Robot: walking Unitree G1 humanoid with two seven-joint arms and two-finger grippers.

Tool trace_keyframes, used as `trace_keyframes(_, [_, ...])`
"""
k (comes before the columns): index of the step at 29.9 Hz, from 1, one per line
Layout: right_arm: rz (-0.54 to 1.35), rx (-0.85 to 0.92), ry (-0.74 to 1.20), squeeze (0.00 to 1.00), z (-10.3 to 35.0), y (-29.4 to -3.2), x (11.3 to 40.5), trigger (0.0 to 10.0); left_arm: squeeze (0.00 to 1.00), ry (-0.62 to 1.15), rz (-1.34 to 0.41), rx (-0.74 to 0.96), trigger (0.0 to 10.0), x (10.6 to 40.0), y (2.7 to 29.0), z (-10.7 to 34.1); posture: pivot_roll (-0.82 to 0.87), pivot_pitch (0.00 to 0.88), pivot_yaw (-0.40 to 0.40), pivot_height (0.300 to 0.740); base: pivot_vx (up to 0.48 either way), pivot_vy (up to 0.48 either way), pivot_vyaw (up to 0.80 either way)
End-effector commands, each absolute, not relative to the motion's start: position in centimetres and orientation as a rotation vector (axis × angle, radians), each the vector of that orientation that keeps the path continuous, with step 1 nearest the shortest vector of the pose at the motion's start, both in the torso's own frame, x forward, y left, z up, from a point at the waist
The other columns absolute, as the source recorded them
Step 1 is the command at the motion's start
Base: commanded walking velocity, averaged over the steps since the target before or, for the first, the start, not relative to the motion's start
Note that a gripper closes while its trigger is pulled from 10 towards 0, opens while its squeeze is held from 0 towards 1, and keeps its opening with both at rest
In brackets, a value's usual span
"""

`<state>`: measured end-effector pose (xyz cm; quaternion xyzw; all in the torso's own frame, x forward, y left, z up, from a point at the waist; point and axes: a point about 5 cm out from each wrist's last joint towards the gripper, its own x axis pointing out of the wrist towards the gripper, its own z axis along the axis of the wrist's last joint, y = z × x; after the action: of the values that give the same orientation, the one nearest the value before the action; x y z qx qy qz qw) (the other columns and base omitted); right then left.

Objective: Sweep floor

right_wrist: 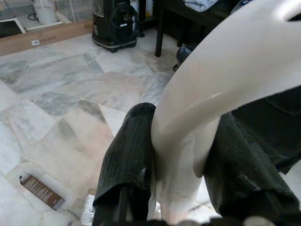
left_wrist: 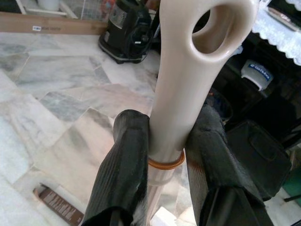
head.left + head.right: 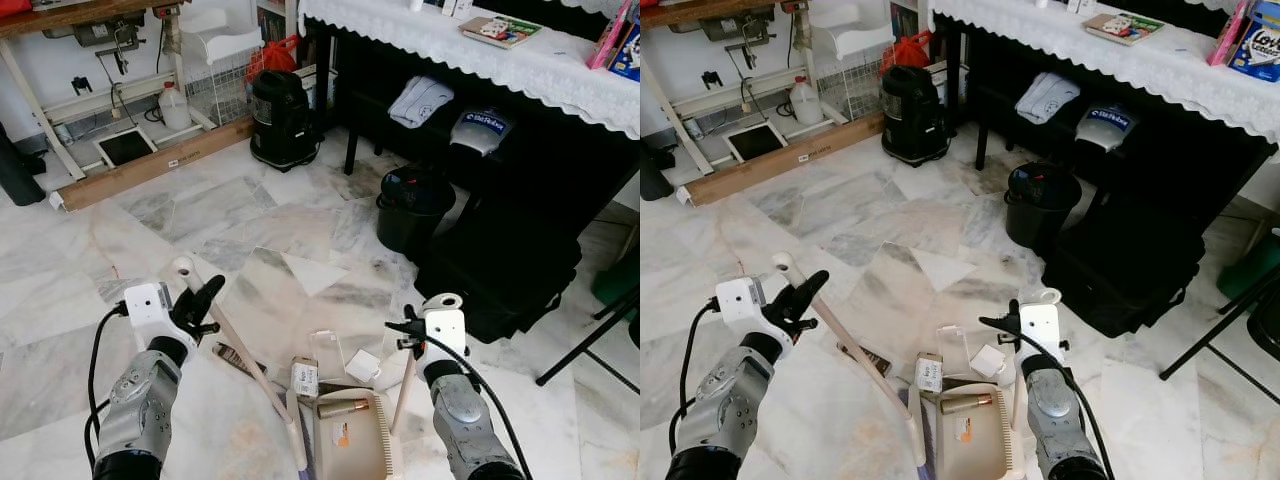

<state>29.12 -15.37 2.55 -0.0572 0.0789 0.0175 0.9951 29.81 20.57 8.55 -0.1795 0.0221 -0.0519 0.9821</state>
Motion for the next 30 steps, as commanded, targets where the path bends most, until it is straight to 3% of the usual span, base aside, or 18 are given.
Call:
trace_keyframes(1, [0.054, -0.109, 0.143, 0.00, 2.8, -14.8, 29.3, 10.0, 0.00, 0.044, -0.158, -0.438, 10.0, 29.8, 19.3, 8.7, 0.10, 0.094, -0.058, 0.740, 0.000, 0.000, 0.00])
trace_keyframes(24, [0.022, -0.031, 0.114, 0.00, 3.4, -15.1, 29.7, 10.0, 0.00, 0.116, -0.224, -0.474, 10.0, 29.2, 17.5, 8.3, 0.10, 0.096, -0.052, 0.740, 0.000, 0.000, 0.00])
trace_keyframes(30, [0.023, -0.033, 0.116, 0.00, 3.4, -15.1, 29.8, 10.0, 0.00, 0.177, -0.223, -0.350, 10.0, 28.6, 18.2, 7.4, 0.11, 0.091, -0.053, 0.740, 0.000, 0.000, 0.00])
